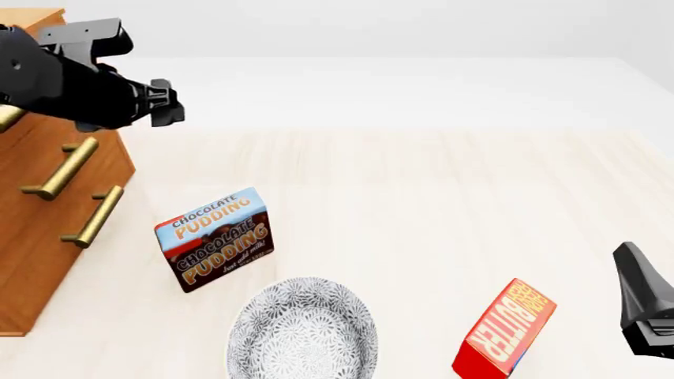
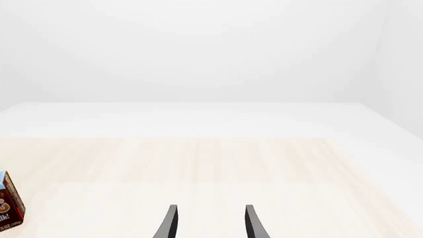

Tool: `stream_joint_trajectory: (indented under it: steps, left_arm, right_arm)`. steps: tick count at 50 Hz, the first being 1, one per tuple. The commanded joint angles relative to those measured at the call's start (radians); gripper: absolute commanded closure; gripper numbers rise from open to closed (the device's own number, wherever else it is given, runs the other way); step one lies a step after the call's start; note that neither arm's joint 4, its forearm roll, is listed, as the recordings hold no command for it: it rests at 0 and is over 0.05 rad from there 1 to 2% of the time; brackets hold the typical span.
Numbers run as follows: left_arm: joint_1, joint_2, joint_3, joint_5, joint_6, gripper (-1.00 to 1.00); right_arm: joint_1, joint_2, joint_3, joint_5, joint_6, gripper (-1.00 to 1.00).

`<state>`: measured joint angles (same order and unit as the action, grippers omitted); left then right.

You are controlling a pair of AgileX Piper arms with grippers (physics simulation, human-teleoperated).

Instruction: Put the butter at the front in the top drawer of the cabinet and close it.

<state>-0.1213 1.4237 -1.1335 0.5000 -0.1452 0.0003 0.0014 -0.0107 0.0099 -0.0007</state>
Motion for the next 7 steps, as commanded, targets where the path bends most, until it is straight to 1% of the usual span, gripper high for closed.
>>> stream_joint_trajectory:
  steps: [1,2,5,7]
  left_arm:
    - [-0.043,-0.055,-0.009,0.041,0.019,-1.00]
    - [-0.059,-0.069,-0.012,0.056,0.030,-1.00]
    - [-0.085,-0.085,-0.015,0.068,0.031,-1.00]
    - [-0.080,-0.097,-0.011,0.081,0.042,-1.00]
  right_arm:
    - [0.000,0.000,0.001,-0.001,0.000,-1.00]
    - [0.000,0.000,0.001,-0.001,0.000,-1.00]
    - [0.000,0.000,0.001,-0.001,0.000,-1.00]
    - [0.000,0.000,0.001,-0.001,0.000,-1.00]
